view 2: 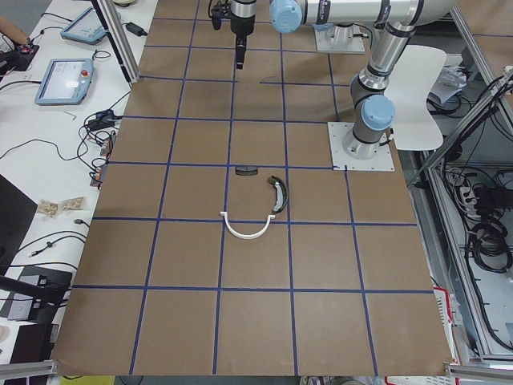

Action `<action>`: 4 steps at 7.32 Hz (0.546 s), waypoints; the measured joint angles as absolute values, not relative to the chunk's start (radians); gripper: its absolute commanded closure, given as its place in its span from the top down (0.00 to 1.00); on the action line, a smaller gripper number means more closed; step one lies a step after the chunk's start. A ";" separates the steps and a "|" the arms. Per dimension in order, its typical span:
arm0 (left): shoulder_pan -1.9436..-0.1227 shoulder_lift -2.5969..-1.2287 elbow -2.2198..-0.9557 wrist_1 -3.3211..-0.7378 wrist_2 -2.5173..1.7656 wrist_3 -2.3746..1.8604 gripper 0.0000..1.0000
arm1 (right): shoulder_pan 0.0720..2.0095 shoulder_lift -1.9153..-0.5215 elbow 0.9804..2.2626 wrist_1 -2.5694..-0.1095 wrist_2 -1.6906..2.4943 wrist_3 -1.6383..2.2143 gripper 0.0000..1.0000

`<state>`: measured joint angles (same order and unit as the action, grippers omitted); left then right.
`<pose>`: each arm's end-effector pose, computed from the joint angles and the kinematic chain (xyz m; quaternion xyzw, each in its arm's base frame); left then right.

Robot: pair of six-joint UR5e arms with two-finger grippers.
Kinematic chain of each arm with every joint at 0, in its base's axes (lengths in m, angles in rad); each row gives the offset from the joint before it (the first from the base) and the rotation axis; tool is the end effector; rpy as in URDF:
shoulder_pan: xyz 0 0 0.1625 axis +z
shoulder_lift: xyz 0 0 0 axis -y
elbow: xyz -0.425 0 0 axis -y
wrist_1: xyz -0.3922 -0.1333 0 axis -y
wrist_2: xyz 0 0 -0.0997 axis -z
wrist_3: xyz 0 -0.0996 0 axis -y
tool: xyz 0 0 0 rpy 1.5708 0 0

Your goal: Place bearing gear from tray to pile

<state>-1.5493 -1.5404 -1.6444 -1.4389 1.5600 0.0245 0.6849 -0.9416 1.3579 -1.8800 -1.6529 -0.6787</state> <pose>-0.1239 -0.4898 0.4800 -0.0017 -0.9990 0.0444 0.0044 -0.4609 -0.5380 0.2382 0.1010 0.9926 0.0668 0.0086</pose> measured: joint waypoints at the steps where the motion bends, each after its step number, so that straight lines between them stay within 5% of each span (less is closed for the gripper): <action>1: -1.549 -1.540 -1.644 -1.439 1.560 0.025 1.00 | 0.725 -0.985 1.359 -1.833 -1.634 -0.647 0.00; 4: -1.549 -1.539 -1.644 -1.439 1.560 0.025 1.00 | 0.989 -1.102 1.371 -1.696 -1.558 -0.348 0.00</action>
